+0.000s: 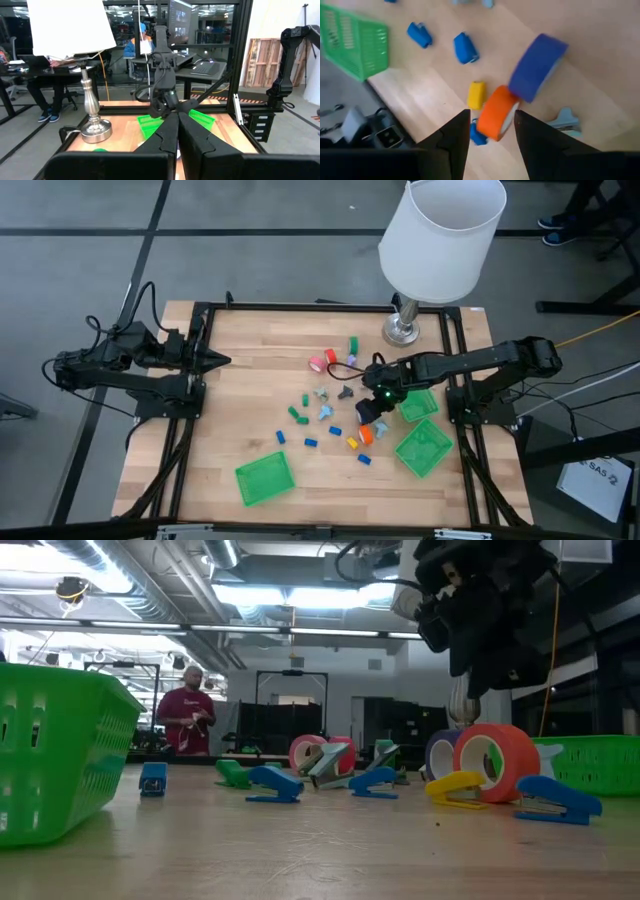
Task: Pick and place Stapler, Stapler remover, tape
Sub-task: Put the blue tape into the top right green bin
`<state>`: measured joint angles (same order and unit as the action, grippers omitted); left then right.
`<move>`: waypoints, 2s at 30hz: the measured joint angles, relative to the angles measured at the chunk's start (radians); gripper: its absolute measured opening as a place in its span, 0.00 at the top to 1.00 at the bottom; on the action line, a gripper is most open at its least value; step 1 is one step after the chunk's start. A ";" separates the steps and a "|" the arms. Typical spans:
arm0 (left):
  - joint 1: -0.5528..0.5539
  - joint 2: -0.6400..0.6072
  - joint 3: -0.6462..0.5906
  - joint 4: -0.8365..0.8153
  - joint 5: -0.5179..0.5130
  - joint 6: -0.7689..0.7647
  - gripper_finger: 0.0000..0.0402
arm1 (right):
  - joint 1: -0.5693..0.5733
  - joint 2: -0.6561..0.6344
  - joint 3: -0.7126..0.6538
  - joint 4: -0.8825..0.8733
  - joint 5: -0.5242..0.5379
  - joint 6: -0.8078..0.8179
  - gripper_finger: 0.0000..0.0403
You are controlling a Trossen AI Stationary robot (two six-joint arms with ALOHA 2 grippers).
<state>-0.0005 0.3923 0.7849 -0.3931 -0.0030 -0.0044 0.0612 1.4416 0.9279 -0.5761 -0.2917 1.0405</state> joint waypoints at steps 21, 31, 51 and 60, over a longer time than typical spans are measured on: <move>0.000 0.000 0.000 0.000 0.000 0.000 0.98 | 0.000 0.107 0.001 0.035 0.116 -0.132 0.61; 0.000 0.000 0.000 0.000 0.000 0.000 0.98 | 0.000 0.148 0.003 0.044 0.113 -0.071 0.61; 0.000 0.000 0.000 0.000 0.000 0.000 0.98 | -0.074 0.154 0.003 0.087 0.064 -0.259 0.61; 0.000 0.000 0.000 0.000 0.000 0.000 0.98 | -0.093 0.154 0.130 -0.066 0.040 -0.323 0.61</move>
<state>-0.0004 0.3923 0.7847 -0.3930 -0.0029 -0.0044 -0.0319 1.5956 1.0577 -0.6421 -0.2520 0.7177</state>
